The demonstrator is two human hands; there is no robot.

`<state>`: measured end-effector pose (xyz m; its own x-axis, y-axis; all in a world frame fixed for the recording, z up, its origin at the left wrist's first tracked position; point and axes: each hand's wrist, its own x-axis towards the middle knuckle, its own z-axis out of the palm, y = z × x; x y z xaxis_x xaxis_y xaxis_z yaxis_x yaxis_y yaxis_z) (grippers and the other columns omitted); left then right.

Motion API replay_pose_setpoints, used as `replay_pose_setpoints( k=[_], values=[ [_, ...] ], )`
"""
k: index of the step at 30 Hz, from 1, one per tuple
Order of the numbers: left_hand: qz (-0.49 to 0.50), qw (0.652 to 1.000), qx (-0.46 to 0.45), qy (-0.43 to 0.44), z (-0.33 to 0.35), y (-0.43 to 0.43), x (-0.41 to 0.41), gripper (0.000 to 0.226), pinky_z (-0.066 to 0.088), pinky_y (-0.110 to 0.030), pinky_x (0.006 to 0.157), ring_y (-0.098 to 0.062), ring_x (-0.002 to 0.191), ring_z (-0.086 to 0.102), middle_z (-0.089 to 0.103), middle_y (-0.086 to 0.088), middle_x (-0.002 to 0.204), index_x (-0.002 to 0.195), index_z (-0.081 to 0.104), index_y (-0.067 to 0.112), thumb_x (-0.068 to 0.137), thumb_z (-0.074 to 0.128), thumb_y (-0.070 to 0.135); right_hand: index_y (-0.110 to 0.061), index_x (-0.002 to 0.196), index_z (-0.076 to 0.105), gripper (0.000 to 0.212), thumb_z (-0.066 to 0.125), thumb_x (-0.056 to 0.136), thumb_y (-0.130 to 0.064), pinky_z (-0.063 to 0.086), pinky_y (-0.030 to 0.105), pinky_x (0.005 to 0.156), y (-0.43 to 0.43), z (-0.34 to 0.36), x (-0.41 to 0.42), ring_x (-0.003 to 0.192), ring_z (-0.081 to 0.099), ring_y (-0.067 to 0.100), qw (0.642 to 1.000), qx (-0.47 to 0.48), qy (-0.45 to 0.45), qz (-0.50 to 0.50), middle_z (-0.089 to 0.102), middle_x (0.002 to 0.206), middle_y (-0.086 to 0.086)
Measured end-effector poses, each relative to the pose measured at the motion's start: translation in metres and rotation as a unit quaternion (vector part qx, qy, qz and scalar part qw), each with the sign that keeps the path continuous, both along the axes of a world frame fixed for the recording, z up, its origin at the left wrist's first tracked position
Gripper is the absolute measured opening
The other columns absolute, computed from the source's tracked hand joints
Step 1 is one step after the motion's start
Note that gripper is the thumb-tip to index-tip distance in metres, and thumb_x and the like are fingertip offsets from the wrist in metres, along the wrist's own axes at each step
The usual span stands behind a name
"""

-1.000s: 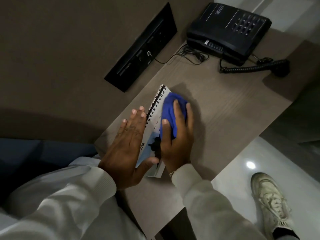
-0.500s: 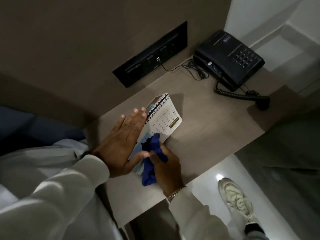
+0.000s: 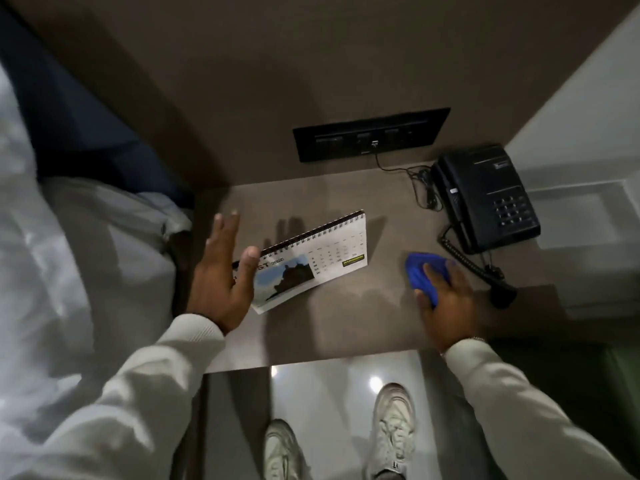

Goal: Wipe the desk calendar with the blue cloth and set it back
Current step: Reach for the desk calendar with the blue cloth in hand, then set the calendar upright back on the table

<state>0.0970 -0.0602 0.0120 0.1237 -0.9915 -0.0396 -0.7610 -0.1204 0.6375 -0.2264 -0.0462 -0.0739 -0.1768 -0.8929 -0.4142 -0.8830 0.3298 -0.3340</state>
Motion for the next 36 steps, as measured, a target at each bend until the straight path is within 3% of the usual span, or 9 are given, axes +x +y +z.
replay_pose_setpoints(
  k=[3, 6, 9, 12, 17, 24, 29, 33, 36],
  values=[
    [0.193, 0.977, 0.051, 0.069, -0.007, 0.021, -0.005, 0.061, 0.023, -0.032, 0.109, -0.030, 0.143, 0.033, 0.035, -0.010, 0.156, 0.148, 0.030, 0.024, 0.095, 0.031, 0.054, -0.021, 0.146, 0.040, 0.057, 0.055, 0.093, -0.038, 0.032, 0.045, 0.113, -0.003, 0.004, -0.003, 0.139, 0.036, 0.040, 0.994, 0.047, 0.067, 0.067, 0.021, 0.161, 0.018],
    [0.321, 0.929, 0.126, 0.130, -0.017, 0.030, -0.001, 0.072, 0.029, -0.033, 0.101, -0.037, 0.131, 0.047, 0.050, -0.016, 0.144, 0.136, 0.047, 0.021, 0.088, 0.025, 0.070, -0.013, 0.133, 0.055, 0.049, 0.053, 0.093, -0.041, 0.043, 0.045, 0.104, -0.016, 0.025, 0.013, 0.121, 0.053, 0.040, 0.996, -0.086, 0.001, 0.012, 0.057, 0.135, 0.021],
    [0.373, 0.877, 0.195, 0.232, -0.015, 0.027, 0.002, 0.107, 0.039, -0.052, 0.109, -0.041, 0.121, 0.055, 0.060, -0.021, 0.132, 0.118, 0.063, 0.011, 0.062, 0.018, 0.091, -0.011, 0.128, 0.057, 0.045, 0.053, 0.094, -0.041, 0.041, 0.027, 0.096, -0.048, 0.054, 0.046, 0.116, 0.061, 0.029, 0.971, -0.123, -0.196, -0.068, 0.065, 0.127, 0.014],
    [0.386, 0.856, 0.193, 0.284, -0.011, 0.022, 0.000, 0.085, 0.042, -0.057, 0.105, -0.040, 0.112, 0.060, 0.065, -0.023, 0.120, 0.077, 0.065, 0.018, 0.065, 0.021, 0.088, -0.012, 0.125, 0.060, 0.043, 0.053, 0.095, -0.042, 0.041, 0.024, 0.087, -0.074, 0.069, 0.080, 0.108, 0.063, 0.019, 0.932, -0.067, -0.336, -0.117, 0.069, 0.116, 0.006],
    [0.380, 0.835, 0.179, 0.355, -0.011, 0.013, 0.000, 0.067, 0.046, -0.051, 0.101, -0.036, 0.107, 0.063, 0.068, -0.016, 0.117, 0.075, 0.063, 0.025, 0.069, 0.029, 0.083, -0.011, 0.103, 0.067, 0.042, 0.051, 0.094, -0.048, 0.046, 0.028, 0.079, -0.080, 0.068, 0.094, 0.089, 0.063, 0.017, 0.926, -0.091, -0.336, -0.142, 0.070, 0.095, 0.003],
    [0.373, 0.833, 0.133, 0.387, -0.010, -0.037, 0.014, 0.069, 0.042, -0.050, 0.107, -0.033, 0.117, 0.059, 0.065, -0.010, 0.127, 0.094, 0.070, 0.018, 0.058, 0.048, 0.073, -0.012, 0.114, 0.065, 0.031, 0.063, 0.090, -0.032, 0.046, 0.005, 0.067, -0.105, 0.062, 0.103, 0.077, 0.060, 0.000, 0.903, -0.159, -0.348, -0.193, 0.067, 0.095, -0.002],
    [0.339, 0.845, 0.127, 0.394, -0.015, -0.088, 0.029, 0.053, 0.047, -0.047, 0.103, -0.030, 0.104, 0.067, 0.074, -0.006, 0.109, 0.083, 0.072, 0.021, 0.055, 0.057, 0.063, -0.012, 0.121, 0.058, 0.038, 0.064, 0.088, -0.030, 0.055, 0.047, 0.094, -0.149, 0.057, 0.109, 0.093, 0.067, 0.022, 0.887, -0.182, -0.367, -0.212, 0.068, 0.092, 0.001],
    [0.323, 0.860, 0.121, 0.376, -0.026, -0.107, 0.036, 0.036, 0.050, -0.048, 0.100, -0.031, 0.101, 0.069, 0.075, -0.009, 0.104, 0.074, 0.069, 0.020, 0.063, 0.058, 0.054, -0.022, 0.136, 0.046, 0.052, 0.060, 0.089, -0.039, 0.050, 0.053, 0.100, -0.163, 0.052, 0.114, 0.107, 0.067, 0.027, 0.888, -0.160, -0.373, -0.217, 0.069, 0.091, -0.003],
    [0.313, 0.876, 0.113, 0.349, -0.030, -0.111, 0.042, 0.031, 0.050, -0.049, 0.100, -0.033, 0.101, 0.068, 0.076, -0.012, 0.102, 0.067, 0.068, 0.020, 0.071, 0.060, 0.049, -0.026, 0.138, 0.045, 0.056, 0.062, 0.087, -0.041, 0.055, 0.042, 0.095, -0.159, 0.046, 0.115, 0.088, 0.069, 0.004, 0.902, -0.174, -0.339, -0.202, 0.065, 0.076, -0.018]
  ],
)
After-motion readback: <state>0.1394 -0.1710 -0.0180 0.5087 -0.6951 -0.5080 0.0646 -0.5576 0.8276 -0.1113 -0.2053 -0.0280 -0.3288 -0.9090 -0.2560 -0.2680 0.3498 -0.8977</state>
